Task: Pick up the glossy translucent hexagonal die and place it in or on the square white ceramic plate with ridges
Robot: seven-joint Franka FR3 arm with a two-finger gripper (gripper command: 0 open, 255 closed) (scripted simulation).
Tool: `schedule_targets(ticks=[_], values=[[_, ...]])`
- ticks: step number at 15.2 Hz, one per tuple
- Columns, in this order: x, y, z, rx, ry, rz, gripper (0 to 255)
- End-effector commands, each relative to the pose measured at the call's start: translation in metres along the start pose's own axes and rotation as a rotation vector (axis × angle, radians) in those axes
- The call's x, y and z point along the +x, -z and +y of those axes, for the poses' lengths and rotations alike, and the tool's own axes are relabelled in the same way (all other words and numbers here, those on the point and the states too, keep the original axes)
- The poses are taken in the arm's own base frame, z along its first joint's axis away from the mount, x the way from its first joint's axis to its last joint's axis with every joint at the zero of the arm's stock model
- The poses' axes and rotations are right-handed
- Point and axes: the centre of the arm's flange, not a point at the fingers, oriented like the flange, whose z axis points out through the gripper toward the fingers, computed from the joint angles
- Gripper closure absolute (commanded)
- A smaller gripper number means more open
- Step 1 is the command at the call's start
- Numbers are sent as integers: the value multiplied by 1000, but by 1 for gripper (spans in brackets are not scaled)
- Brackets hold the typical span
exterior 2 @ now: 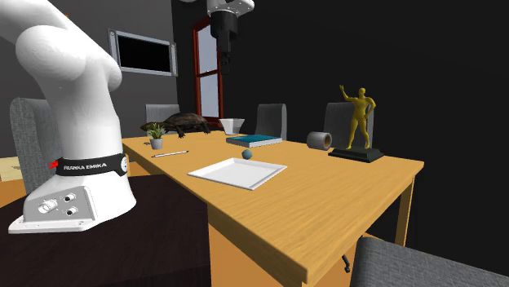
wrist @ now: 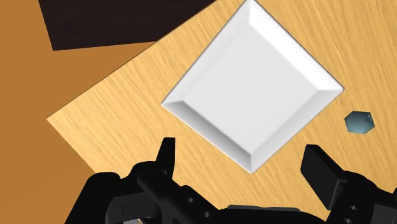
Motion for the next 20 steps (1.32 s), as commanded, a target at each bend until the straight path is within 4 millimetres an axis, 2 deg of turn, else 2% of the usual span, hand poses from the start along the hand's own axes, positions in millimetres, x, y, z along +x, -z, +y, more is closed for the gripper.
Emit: schedule_targets(ticks=[1,20], values=[[3,-17,-23,-2,-2,10,0],[30,-178,-216,-37,-8,92,0]])
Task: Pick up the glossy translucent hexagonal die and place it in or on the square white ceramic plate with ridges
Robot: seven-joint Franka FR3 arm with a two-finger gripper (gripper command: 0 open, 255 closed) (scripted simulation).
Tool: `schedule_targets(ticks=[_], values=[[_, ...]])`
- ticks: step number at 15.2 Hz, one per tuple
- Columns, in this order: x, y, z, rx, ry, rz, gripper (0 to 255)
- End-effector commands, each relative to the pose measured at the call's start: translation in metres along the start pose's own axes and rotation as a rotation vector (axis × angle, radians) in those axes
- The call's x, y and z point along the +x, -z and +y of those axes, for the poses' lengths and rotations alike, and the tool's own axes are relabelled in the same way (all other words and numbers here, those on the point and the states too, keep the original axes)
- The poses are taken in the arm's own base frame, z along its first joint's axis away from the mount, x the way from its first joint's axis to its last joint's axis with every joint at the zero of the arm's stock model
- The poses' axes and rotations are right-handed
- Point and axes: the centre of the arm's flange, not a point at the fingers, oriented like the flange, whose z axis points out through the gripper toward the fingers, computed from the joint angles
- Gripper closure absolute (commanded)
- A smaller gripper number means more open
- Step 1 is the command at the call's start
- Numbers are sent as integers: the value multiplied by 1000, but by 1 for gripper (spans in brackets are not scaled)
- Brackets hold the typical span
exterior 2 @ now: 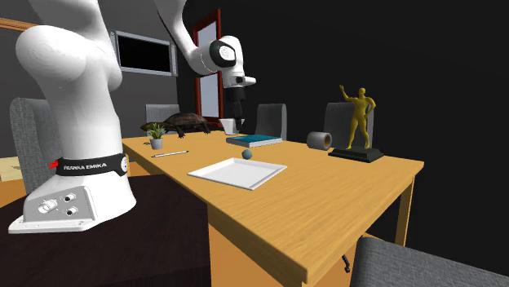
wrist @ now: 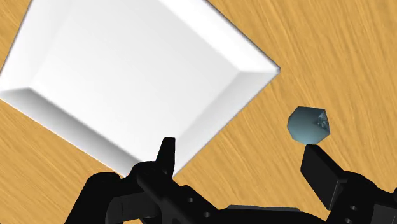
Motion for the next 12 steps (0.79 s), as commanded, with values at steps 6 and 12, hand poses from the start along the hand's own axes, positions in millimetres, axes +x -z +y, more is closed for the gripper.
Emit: schedule_targets(ticks=[6,12], values=[[6,-57,-75,-11,-4,32,0],[11,-100,-114,-18,-5,48,0]])
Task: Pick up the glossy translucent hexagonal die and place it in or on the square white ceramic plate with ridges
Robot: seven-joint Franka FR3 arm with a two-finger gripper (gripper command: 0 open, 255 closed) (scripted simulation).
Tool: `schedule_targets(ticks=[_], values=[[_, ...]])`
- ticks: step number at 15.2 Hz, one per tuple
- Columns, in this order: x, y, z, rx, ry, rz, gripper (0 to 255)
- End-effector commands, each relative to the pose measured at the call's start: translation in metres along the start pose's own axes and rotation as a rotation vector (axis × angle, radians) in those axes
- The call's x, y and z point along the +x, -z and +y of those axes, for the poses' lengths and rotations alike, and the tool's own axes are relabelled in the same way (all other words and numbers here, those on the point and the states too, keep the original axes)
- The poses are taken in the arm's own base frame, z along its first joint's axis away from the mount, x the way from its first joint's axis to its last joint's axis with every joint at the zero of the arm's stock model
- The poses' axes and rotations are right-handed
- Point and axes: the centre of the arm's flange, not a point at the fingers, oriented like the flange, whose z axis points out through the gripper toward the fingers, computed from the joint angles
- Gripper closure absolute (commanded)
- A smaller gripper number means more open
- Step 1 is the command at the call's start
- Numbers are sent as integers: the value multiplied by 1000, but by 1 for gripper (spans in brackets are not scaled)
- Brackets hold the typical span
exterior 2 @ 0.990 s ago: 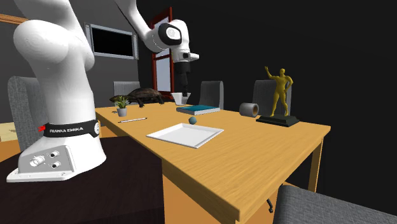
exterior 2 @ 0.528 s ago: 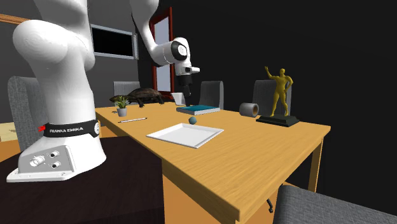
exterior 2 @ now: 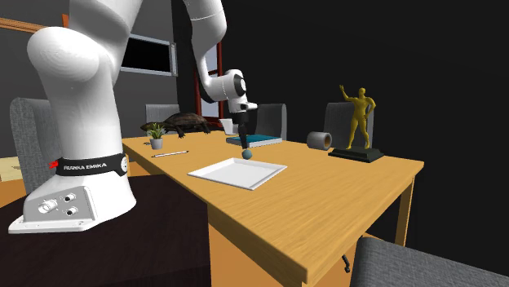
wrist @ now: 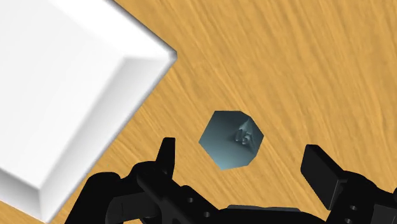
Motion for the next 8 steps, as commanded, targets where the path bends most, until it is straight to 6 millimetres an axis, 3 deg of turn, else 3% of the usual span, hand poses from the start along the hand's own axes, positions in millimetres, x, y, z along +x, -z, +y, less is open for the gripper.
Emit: schedule_targets(ticks=[1,5,8], values=[[-1,-11,-1,-1,0,2,0],[-1,-33,-1,-1,0,2,0],[-1,-36,-1,-1,0,2,0]])
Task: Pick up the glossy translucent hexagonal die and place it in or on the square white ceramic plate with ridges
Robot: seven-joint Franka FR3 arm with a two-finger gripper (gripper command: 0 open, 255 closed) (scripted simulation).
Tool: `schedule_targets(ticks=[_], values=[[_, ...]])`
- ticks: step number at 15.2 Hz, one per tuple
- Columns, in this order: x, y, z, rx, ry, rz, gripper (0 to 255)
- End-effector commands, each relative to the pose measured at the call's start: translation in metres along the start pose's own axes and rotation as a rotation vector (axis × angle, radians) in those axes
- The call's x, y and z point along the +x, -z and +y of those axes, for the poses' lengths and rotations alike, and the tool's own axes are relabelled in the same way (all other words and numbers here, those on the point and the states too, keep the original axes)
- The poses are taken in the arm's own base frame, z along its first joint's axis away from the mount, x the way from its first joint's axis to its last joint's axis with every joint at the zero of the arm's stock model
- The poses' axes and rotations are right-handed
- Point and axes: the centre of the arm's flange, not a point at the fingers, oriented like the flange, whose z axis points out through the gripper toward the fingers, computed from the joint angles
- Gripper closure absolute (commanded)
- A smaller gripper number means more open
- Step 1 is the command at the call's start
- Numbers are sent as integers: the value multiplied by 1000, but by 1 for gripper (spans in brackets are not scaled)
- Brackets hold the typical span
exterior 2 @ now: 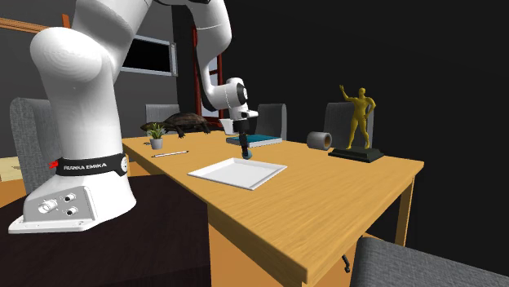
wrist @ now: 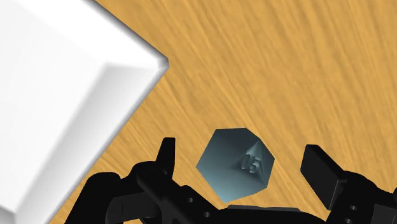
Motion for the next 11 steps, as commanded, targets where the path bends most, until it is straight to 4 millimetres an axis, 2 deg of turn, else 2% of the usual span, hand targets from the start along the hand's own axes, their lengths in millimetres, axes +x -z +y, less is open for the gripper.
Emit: schedule_targets(ticks=[1,5,6,11], values=[[0,-1,0,0,0,0,0],[0,-1,0,0,0,0,0],[0,-1,0,0,0,0,255],[0,-1,0,0,0,0,255]])
